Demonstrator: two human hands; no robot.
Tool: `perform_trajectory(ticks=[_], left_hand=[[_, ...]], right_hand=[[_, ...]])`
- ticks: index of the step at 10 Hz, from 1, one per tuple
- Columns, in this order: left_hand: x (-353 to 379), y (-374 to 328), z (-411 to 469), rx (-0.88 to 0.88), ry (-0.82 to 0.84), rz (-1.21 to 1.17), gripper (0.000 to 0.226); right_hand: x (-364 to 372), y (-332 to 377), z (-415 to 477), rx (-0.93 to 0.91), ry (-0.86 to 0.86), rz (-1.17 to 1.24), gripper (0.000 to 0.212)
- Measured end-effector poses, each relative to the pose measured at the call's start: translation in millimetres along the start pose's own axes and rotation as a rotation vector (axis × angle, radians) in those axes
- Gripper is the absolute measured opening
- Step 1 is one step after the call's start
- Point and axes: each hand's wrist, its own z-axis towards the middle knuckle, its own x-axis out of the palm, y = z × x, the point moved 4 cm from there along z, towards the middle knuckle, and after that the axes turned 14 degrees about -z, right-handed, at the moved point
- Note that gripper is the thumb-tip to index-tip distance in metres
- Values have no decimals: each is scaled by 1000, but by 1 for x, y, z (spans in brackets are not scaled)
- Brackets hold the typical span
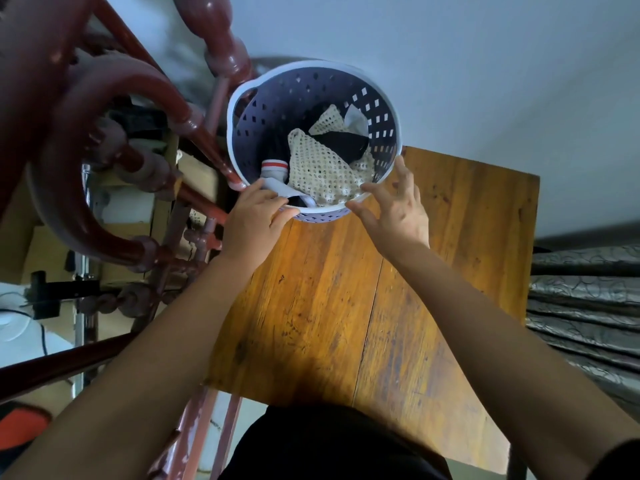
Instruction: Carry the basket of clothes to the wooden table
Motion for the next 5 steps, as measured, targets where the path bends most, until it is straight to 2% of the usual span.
perform_trajectory(ticks=[2, 3, 5], left_hand=[[-5, -14, -5, -108, 151, 5, 44], [-12, -27, -16, -184, 139, -35, 47], [-26, -55, -55, -285, 90, -176, 51]], right_hand=[[-8, 10, -13, -15, 127, -46, 56], [-17, 7, -26, -12, 149, 34, 56], [-34, -14, -75, -18, 69, 87, 52]])
